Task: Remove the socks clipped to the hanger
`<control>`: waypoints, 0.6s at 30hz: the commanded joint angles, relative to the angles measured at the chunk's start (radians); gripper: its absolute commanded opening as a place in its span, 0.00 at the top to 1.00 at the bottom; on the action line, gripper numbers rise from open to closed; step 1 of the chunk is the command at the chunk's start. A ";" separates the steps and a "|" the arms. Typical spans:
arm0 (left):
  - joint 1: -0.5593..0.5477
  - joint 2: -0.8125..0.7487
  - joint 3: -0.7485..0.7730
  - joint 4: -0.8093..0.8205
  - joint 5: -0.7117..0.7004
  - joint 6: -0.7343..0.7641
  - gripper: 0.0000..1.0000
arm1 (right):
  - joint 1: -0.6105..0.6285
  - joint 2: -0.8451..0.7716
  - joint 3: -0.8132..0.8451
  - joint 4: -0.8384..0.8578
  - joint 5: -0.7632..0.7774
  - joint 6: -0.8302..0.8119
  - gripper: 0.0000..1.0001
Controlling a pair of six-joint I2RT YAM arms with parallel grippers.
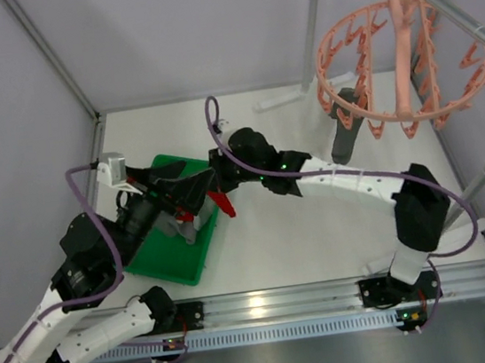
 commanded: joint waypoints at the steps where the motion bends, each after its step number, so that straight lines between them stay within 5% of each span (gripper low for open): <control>1: -0.002 -0.064 0.016 0.009 -0.034 0.019 0.03 | 0.007 0.174 0.177 0.102 -0.130 0.005 1.00; 7: 0.000 -0.080 0.051 0.009 0.002 0.019 0.02 | 0.008 0.396 0.370 0.145 -0.220 0.056 0.91; 10: 0.000 -0.077 0.048 0.009 0.006 0.015 0.02 | 0.013 0.513 0.501 0.024 -0.260 0.054 0.51; 11: 0.000 -0.077 0.046 0.009 0.003 0.015 0.02 | 0.016 0.527 0.512 0.008 -0.260 0.045 0.28; 13: 0.000 -0.077 0.040 0.009 -0.003 0.012 0.02 | 0.021 0.538 0.512 -0.032 -0.237 0.038 0.17; 14: 0.000 -0.074 0.040 0.009 -0.003 0.014 0.02 | 0.019 0.529 0.498 -0.040 -0.222 0.024 0.01; 18: 0.000 -0.067 0.031 0.009 -0.001 0.012 0.02 | -0.010 0.402 0.340 0.017 -0.165 0.039 0.00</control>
